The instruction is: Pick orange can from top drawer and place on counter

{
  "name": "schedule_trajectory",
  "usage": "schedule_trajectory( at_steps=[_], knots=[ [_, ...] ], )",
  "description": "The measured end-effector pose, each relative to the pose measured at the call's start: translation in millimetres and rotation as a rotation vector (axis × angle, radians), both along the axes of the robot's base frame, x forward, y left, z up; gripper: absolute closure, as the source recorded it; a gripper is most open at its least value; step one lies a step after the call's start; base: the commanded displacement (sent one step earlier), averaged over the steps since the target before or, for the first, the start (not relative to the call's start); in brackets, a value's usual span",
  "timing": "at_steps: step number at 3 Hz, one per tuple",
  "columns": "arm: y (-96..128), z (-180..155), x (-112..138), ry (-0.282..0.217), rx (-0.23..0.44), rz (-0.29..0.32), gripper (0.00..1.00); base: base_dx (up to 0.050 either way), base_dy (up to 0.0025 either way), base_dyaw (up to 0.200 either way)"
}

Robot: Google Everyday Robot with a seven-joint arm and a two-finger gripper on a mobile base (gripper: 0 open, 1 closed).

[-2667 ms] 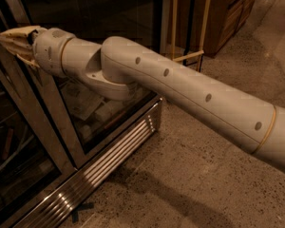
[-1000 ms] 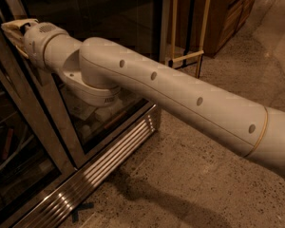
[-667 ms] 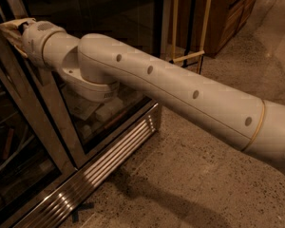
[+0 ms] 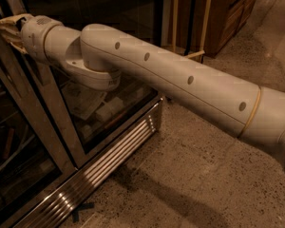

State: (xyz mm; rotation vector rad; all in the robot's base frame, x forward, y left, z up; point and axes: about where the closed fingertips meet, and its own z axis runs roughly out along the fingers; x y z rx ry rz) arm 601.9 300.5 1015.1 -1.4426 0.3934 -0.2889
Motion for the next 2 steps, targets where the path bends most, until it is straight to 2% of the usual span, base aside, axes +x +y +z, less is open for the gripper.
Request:
schedule_trajectory(
  at_steps=[2],
  knots=[
    [-3.5, -3.7, 1.7, 0.005, -0.009, 0.07, 1.0, 0.0, 0.0, 0.0]
  ],
)
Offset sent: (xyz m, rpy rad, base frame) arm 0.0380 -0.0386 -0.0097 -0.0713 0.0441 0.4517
